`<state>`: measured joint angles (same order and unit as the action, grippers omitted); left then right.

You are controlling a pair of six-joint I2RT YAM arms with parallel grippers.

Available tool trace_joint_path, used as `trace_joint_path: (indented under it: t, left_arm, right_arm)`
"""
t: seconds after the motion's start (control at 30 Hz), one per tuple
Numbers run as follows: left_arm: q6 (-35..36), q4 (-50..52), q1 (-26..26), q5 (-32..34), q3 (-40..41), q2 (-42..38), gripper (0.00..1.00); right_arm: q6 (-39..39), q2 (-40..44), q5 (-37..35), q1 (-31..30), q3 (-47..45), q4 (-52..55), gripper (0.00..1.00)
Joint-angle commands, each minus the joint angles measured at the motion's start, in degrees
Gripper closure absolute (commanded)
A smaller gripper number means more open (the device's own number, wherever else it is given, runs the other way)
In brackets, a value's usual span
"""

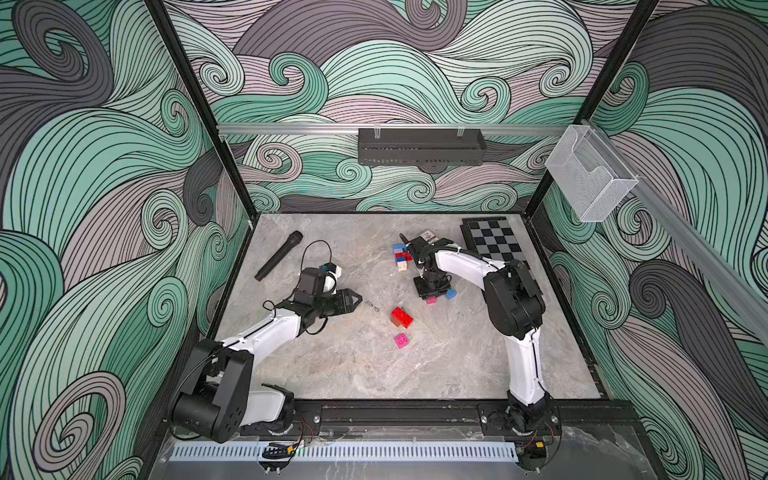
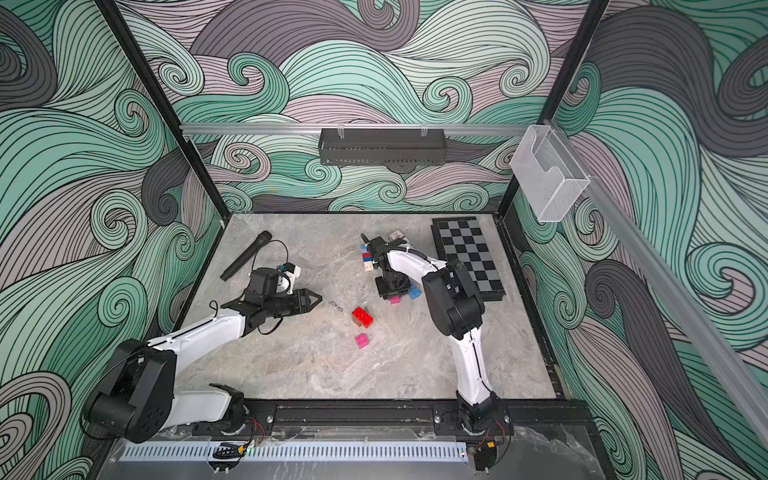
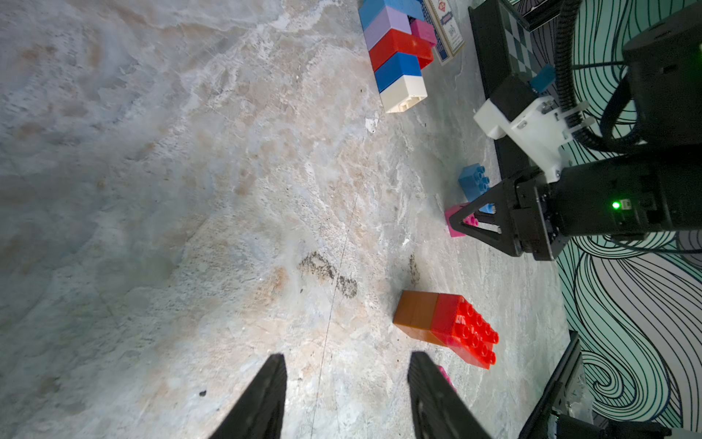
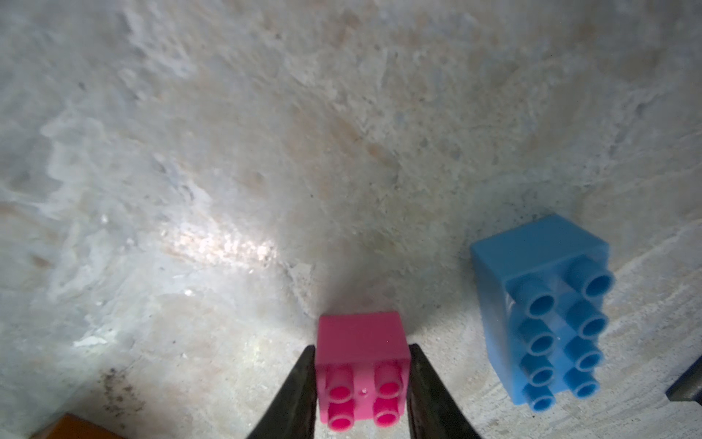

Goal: Assemble the letter p with lego
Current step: Pick up the lego brick from the center of the board.

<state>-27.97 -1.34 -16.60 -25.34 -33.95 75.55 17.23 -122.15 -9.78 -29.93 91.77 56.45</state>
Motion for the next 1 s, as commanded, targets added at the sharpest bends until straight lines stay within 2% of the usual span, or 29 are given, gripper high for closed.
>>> trace_joint_path:
  t: [0.0, 0.17, 0.33, 0.63, 0.97]
  left_arm:
    - [0.7, -0.8, 0.4, -0.8, -1.5, -0.3, 0.47]
    - [0.8, -0.8, 0.4, -0.8, -1.5, -0.3, 0.47]
    - [0.8, -0.9, 0.5, -0.5, -1.4, -0.2, 0.47]
    - [2.0, -1.8, 0.4, 0.1, 0.1, -3.0, 0.47]
    - [3.0, -2.4, 0.5, 0.4, 1.1, -4.6, 0.47]
  right_arm:
    - [1.1, -0.3, 0.5, -0.3, -0.3, 0.1, 0.68]
    - [0.1, 0.9, 0.6, -0.5, -1.0, -0.1, 0.77]
    - [-5.8, 5.9, 1.7, -2.1, -2.3, 0.1, 0.80]
    - [-15.8, 13.7, 3.2, -8.1, -1.5, 4.9, 0.80]
    - [-21.8, 10.4, 5.2, -14.8, 4.4, 9.3, 0.80]
